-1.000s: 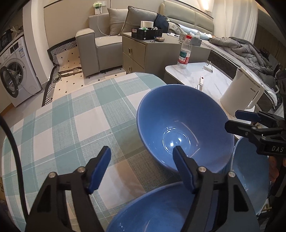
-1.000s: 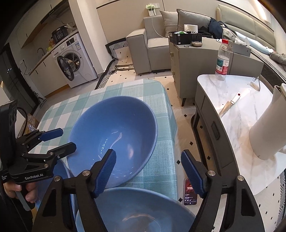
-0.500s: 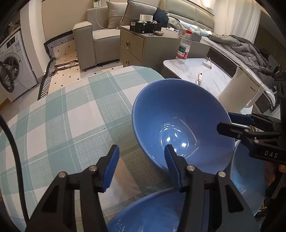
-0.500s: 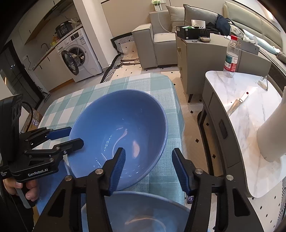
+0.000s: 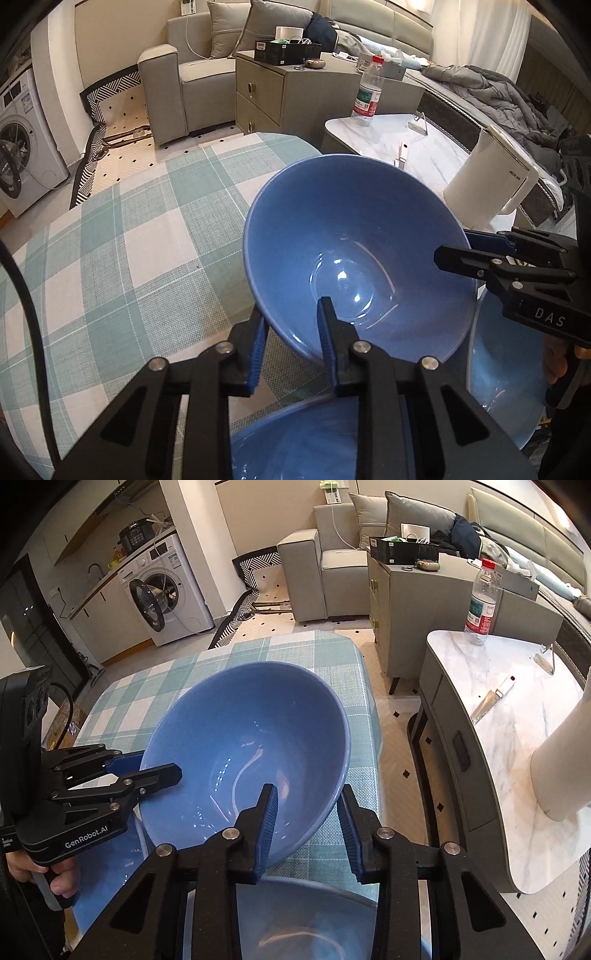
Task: Organize plates and bowls
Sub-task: 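Lift the blue bowl with both grippers and carry it over another blue bowl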
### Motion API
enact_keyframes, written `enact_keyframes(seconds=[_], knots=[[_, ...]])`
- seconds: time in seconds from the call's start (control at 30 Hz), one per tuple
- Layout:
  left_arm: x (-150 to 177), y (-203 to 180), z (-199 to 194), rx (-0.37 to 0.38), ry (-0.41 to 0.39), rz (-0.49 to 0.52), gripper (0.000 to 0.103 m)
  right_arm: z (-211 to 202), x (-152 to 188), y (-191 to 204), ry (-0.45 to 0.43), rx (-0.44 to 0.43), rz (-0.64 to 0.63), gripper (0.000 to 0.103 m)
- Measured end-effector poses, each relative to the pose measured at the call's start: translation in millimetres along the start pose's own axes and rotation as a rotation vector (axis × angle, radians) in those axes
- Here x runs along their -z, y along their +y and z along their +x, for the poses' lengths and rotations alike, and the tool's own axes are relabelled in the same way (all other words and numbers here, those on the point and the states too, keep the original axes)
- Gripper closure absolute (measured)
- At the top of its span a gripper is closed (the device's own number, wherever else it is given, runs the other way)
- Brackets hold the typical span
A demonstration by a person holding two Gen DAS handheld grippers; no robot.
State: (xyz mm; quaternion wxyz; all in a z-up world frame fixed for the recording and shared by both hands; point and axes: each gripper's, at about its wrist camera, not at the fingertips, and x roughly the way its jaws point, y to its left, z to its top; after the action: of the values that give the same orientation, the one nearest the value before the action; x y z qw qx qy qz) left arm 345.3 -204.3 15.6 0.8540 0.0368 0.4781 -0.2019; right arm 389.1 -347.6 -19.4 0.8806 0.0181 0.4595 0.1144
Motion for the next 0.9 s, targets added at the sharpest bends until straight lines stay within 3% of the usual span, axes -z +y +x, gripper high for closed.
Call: enact_keyframes(seconds=[0.9], knots=[[-3.2, -5.6, -24.4, -0.015, -0.064, 0.011, 0.078, -30.8, 1.8, 15.7, -0.092, 0.035, -0.046, 0.069]])
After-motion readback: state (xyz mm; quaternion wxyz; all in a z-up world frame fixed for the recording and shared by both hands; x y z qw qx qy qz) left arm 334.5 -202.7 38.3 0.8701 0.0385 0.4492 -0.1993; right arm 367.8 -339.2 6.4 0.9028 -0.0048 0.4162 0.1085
